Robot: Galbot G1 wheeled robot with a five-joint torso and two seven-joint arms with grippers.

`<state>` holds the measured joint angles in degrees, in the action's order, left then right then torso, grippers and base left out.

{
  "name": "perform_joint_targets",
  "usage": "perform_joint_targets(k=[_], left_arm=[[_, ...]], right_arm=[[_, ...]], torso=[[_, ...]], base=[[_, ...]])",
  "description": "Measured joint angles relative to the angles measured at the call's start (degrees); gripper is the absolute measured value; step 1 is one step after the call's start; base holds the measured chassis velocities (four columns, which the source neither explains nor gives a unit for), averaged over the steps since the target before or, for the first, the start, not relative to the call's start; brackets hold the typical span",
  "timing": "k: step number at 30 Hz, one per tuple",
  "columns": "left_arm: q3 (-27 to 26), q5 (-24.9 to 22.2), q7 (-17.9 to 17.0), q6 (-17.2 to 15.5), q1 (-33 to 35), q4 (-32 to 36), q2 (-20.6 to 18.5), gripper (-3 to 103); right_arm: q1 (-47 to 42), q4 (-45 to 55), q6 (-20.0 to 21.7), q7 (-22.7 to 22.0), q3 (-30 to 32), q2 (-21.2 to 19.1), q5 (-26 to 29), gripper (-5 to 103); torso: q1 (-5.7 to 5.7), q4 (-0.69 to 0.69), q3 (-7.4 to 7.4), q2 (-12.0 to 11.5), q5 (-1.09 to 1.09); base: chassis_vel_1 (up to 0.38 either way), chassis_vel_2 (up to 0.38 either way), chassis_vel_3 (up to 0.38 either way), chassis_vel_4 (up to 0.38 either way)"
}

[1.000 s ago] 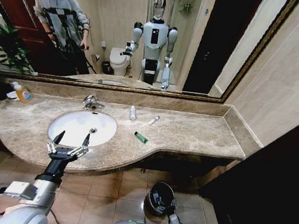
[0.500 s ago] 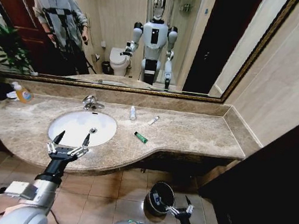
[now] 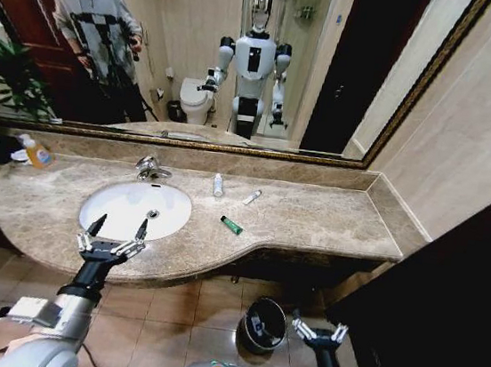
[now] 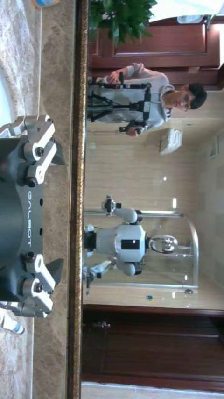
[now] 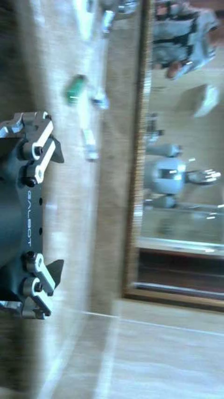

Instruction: Pick up the trash from the sink and place it in the trash bin.

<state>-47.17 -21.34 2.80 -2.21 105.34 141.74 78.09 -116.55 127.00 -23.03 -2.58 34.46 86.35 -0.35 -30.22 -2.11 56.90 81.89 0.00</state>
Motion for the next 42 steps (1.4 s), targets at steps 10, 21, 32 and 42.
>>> perform_joint_targets(k=[10,21,32,42], left_arm=[[0.0,0.0,0.0,0.0,0.0,0.0,0.0,100],[0.0,0.0,0.0,0.0,0.0,0.0,0.0,100],[0.0,0.0,0.0,0.0,0.0,0.0,0.0,100],[0.0,0.0,0.0,0.0,0.0,0.0,0.0,100]], right_arm=[[16.0,2.7,10.5,2.6,-3.9,-5.1,-10.2,100],[33.4,-6.7,21.6,9.1,-12.5,-19.8,4.6,100],[55.0,-17.8,27.6,12.4,-29.5,-27.5,13.0,100],[66.5,-28.8,29.9,12.4,-40.6,-24.1,15.3,100]], torso=[[-0.01,-0.01,0.01,0.0,0.01],[-0.01,-0.01,0.01,0.0,0.01],[-0.01,-0.01,0.01,0.0,0.01],[-0.01,-0.01,0.01,0.0,0.0]], base=[[0.0,0.0,0.0,0.0],[0.0,0.0,0.0,0.0],[0.0,0.0,0.0,0.0],[0.0,0.0,0.0,0.0]])
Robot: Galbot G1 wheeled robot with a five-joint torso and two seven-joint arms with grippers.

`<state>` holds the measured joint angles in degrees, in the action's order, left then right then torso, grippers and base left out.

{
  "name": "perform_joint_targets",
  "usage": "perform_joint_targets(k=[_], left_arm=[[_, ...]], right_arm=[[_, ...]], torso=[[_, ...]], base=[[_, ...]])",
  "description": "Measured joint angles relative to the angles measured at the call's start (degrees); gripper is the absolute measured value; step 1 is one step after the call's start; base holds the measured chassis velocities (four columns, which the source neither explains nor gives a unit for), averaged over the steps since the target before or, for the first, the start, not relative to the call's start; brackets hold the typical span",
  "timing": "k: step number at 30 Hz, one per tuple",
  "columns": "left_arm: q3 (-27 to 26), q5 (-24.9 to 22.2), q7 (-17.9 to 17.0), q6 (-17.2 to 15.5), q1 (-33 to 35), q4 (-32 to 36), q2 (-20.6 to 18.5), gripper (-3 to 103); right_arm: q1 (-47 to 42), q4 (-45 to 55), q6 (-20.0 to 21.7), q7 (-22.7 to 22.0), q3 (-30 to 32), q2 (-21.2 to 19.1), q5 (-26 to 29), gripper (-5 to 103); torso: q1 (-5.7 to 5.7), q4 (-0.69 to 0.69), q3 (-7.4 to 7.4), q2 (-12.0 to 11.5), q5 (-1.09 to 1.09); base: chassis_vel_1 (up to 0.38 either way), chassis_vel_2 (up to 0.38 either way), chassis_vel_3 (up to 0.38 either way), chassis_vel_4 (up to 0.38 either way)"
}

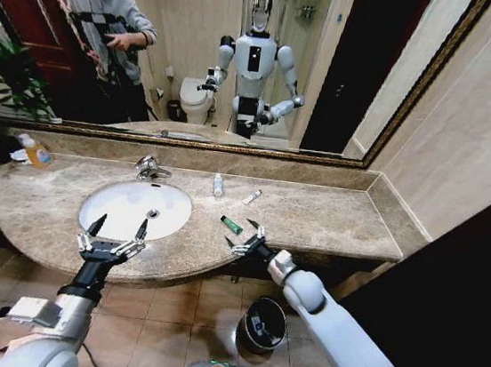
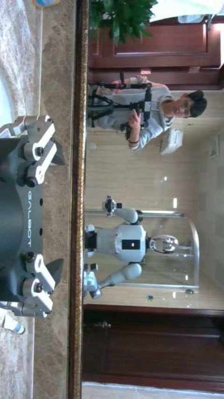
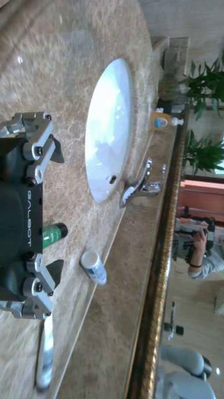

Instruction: Pick up the trash from the sink and place it in the trash bin.

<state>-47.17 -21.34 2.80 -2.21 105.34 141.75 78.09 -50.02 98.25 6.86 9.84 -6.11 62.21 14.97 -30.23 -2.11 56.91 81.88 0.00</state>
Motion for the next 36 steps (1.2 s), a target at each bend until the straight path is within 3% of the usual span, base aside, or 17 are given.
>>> perform_joint_targets(k=[10,36], left_arm=[[0.0,0.0,0.0,0.0,0.0,0.0,0.0,100],[0.0,0.0,0.0,0.0,0.0,0.0,0.0,100]], right_arm=[[7.7,-6.4,0.2,-0.5,-3.8,1.9,1.1,101],[6.9,-9.4,-0.8,0.3,-2.7,2.4,1.8,34]], torso=[[0.0,0.0,0.0,0.0,0.0],[0.0,0.01,-0.01,0.0,0.0]], base=[[0.0,0.0,0.0,0.0],[0.0,0.0,0.0,0.0]])
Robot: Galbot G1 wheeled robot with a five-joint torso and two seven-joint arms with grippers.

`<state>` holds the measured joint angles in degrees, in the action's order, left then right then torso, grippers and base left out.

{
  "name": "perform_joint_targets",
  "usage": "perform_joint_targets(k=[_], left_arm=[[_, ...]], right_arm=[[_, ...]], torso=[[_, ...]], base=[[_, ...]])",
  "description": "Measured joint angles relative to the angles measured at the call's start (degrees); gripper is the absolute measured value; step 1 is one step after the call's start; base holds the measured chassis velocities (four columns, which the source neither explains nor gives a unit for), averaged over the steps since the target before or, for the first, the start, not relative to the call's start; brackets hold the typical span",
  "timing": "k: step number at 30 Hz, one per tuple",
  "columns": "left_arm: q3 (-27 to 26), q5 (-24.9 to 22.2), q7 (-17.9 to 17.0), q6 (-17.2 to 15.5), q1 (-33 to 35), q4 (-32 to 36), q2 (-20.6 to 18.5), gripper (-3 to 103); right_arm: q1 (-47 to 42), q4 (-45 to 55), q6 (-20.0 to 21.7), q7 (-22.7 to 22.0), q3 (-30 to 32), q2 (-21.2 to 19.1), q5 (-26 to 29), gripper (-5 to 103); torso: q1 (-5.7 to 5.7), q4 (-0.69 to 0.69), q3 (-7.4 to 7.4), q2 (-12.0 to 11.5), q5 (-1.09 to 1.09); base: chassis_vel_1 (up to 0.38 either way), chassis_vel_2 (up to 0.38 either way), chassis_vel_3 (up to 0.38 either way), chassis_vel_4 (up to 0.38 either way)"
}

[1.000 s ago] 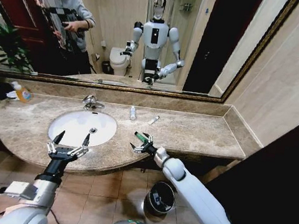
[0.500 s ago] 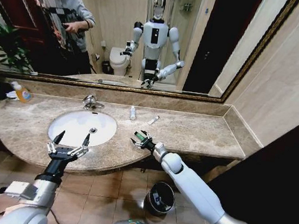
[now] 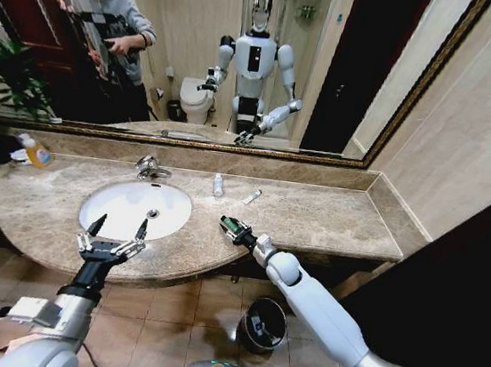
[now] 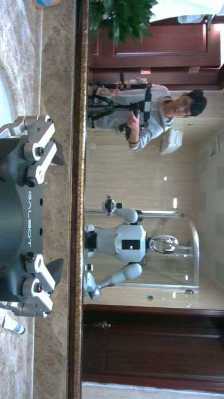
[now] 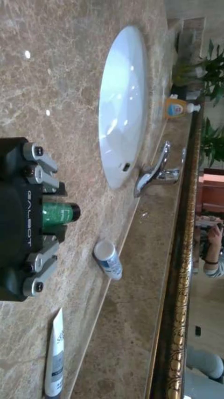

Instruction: Pick up the trash from the sink and place it in the trash bin.

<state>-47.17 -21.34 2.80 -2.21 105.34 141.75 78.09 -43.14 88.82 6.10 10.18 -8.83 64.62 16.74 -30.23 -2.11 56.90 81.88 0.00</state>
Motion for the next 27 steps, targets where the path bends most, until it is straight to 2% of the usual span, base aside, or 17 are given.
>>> perform_joint_targets(k=[6,10,15,18,19,22,27], left_arm=[[0.0,0.0,0.0,0.0,0.0,0.0,0.0,100],[0.0,0.0,0.0,0.0,0.0,0.0,0.0,100],[0.0,0.0,0.0,0.0,0.0,0.0,0.0,100],[0.0,0.0,0.0,0.0,0.0,0.0,0.0,100],[0.0,0.0,0.0,0.0,0.0,0.0,0.0,100],[0.0,0.0,0.0,0.0,0.0,0.0,0.0,100],[0.0,0.0,0.0,0.0,0.0,0.0,0.0,100]], right_arm=[[0.1,-0.1,-0.1,0.0,0.4,0.0,0.3,16],[-0.2,0.7,-0.1,0.0,1.2,-0.1,0.6,9],[-1.7,3.8,0.3,0.2,5.1,-0.6,0.9,9],[-5.2,8.3,0.7,0.5,10.2,-2.7,2.1,9],[-5.2,8.3,0.7,0.5,10.2,-2.7,2.1,9],[-10.9,13.4,0.7,1.2,16.9,-4.6,2.0,9],[-18.3,19.2,-0.8,0.9,23.1,-7.2,2.3,9]], torso=[[0.0,0.0,0.0,0.0,0.0],[0.0,0.0,0.0,0.0,0.0],[0.0,-0.01,0.0,0.0,0.01],[0.0,0.0,0.0,0.0,0.01],[0.0,0.0,0.0,0.0,0.01],[0.0,0.0,0.0,0.0,0.02],[0.0,0.0,0.0,0.0,0.02]], base=[[0.0,0.0,0.0,0.0],[0.0,0.0,0.0,0.0],[0.0,0.0,0.0,0.0],[0.0,0.0,0.0,0.0],[0.0,0.0,0.0,0.0],[0.0,0.0,0.0,0.0],[0.0,0.0,0.0,0.0]])
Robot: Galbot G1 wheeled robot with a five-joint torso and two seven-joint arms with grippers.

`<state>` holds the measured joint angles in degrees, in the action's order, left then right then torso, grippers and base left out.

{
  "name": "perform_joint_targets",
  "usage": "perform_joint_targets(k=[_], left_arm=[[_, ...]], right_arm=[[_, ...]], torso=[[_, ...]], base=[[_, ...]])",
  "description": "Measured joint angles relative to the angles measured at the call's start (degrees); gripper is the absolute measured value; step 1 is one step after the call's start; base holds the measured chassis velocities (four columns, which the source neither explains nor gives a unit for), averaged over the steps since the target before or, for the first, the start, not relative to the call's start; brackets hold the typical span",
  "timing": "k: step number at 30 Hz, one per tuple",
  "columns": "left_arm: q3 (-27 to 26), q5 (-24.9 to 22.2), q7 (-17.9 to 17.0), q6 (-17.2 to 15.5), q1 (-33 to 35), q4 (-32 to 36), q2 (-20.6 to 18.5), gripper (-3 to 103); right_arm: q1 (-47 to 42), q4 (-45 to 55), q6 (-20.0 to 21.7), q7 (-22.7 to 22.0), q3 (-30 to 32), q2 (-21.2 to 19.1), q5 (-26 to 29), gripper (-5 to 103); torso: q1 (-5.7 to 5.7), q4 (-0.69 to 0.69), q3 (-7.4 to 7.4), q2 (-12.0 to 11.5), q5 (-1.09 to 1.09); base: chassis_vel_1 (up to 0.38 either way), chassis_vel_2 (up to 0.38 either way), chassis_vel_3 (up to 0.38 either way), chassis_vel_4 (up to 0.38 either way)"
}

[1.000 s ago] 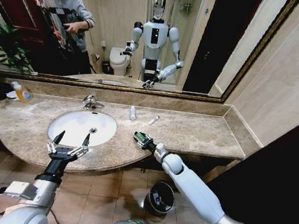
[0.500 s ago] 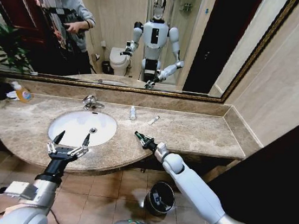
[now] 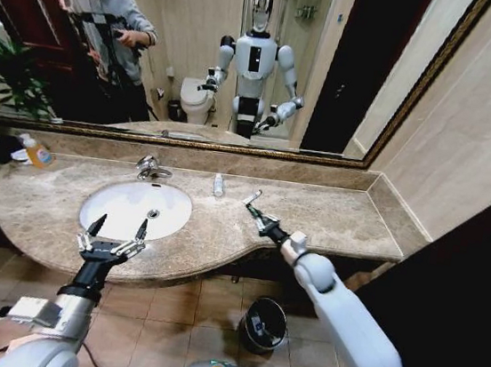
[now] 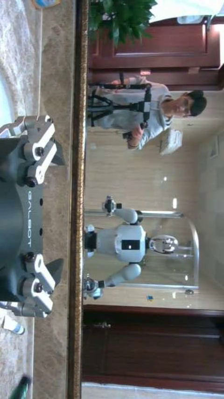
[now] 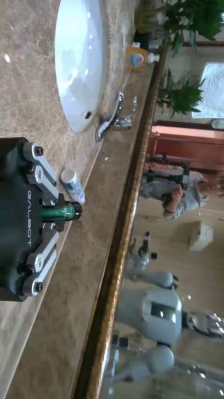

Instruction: Pick up the trash from the sink and place it in the trash bin.

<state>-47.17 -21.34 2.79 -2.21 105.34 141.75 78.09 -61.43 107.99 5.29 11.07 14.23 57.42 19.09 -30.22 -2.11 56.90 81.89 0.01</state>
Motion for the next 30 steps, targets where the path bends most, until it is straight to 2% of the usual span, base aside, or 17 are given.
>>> perform_joint_targets(k=[4,8,16,17,23,27,30], left_arm=[[0.0,0.0,0.0,0.0,0.0,0.0,0.0,100],[0.0,0.0,0.0,0.0,0.0,0.0,0.0,100],[0.0,0.0,0.0,0.0,0.0,0.0,0.0,100],[0.0,0.0,0.0,0.0,0.0,0.0,0.0,100],[0.0,0.0,0.0,0.0,0.0,0.0,0.0,100],[0.0,0.0,0.0,0.0,0.0,0.0,0.0,100],[0.0,0.0,0.0,0.0,0.0,0.0,0.0,100]], right_arm=[[-6.2,2.8,-2.6,0.2,4.0,-1.5,0.1,9],[-12.1,4.5,-5.0,0.2,8.9,-0.8,-0.5,9],[-25.7,5.8,-9.9,1.4,21.2,4.0,-1.4,9],[-25.7,5.8,-9.9,1.4,21.2,4.0,-1.4,9],[-36.9,5.2,-16.3,1.9,24.6,8.9,-2.5,9],[-39.3,3.1,-18.2,2.1,24.4,10.0,-3.5,9],[-39.9,-3.5,-21.8,1.9,21.9,11.2,-8.2,9]], torso=[[0.0,0.01,0.0,0.0,0.0],[0.0,0.0,0.0,0.0,0.01],[0.0,0.0,0.0,0.0,-0.02],[0.0,0.0,0.0,0.0,-0.02],[0.01,0.0,0.0,0.0,-0.02],[0.01,0.0,-0.01,0.0,-0.05],[0.01,0.0,0.0,0.0,-0.02]], base=[[0.0,0.0,0.0,0.0],[0.0,0.0,0.0,0.0],[0.0,0.0,0.0,0.0],[0.0,0.0,0.0,0.0],[0.0,0.0,0.0,0.0],[0.0,0.0,0.0,0.0],[0.0,0.0,0.0,0.0]])
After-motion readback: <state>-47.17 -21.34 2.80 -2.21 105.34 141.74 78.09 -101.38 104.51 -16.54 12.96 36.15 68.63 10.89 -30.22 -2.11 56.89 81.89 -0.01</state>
